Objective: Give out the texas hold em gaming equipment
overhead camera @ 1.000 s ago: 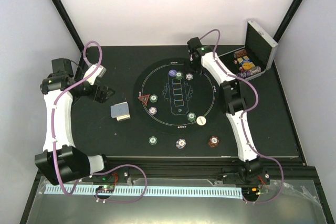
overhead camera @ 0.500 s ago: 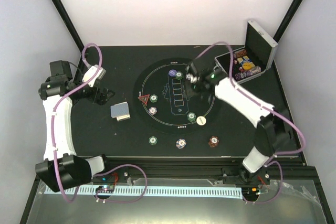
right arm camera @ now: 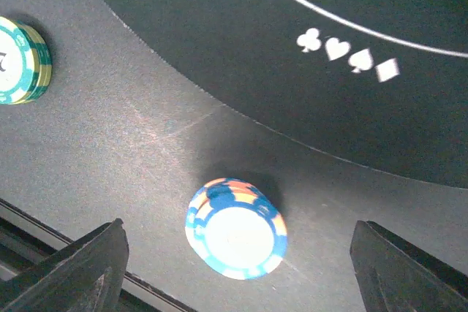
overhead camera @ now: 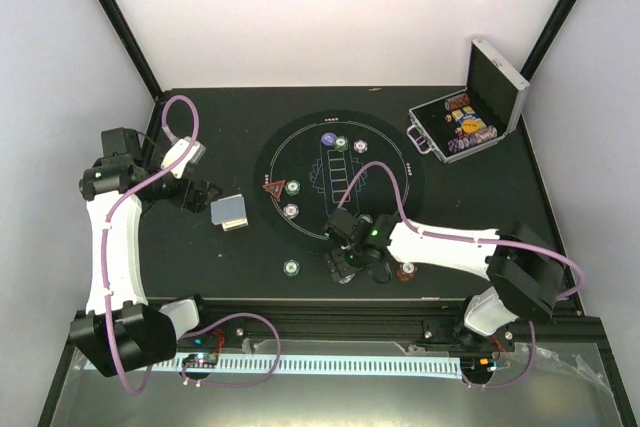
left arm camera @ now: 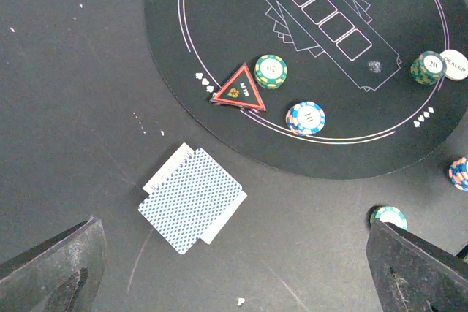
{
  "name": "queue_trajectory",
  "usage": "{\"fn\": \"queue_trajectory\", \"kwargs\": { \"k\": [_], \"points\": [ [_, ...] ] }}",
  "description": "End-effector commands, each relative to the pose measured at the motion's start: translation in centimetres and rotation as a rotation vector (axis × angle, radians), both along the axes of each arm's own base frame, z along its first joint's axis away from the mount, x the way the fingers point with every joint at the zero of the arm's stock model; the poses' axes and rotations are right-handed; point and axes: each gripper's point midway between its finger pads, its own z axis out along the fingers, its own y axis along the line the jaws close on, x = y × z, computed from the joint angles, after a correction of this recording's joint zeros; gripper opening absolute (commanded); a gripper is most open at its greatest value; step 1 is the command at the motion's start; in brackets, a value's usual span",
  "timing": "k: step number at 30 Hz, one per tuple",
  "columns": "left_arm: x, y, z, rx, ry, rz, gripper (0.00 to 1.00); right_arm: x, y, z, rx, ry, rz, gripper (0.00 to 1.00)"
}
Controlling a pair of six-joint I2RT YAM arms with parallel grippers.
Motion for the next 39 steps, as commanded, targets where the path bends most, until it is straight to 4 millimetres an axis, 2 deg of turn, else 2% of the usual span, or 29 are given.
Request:
{"fn": "queue_trajectory", "kwargs": {
  "k": [1,10,22,27,33,39],
  "points": [
    [-0.5,-0.2,0.1,0.000,0.000,-0.012,0.99,-0.7,1.8,-1.3,0.048,0.033,-0.014,0.86],
    [-0.2,0.0,0.7,0.013,-0.020,-0.009,0.99,-1.0,1.6,-3.3,-0.008,0.053,0.004,0.79],
    [0.0,0.2,0.7,0.016,-0.023,-0.008,0.99,-1.9,0.5,-4.6,-0.050,0.067,0.011,0.62],
    [0.0,0.1,0.7,0.016,-0.022,-0.009,0.99,-1.6,0.0,-4.5,-0.083,0.044,0.011,0.55],
    [-0.1,0.2,0.7,0.022,-0.021,-0.010,0.99,-1.2,0.0,-3.8,-0.100,0.023,0.020,0.41],
    [-0.1,0.2,0.7,0.023,-0.017,-0.011,0.99,-0.9,0.5,-2.5,-0.084,0.009,0.026,0.37]
  ]
}}
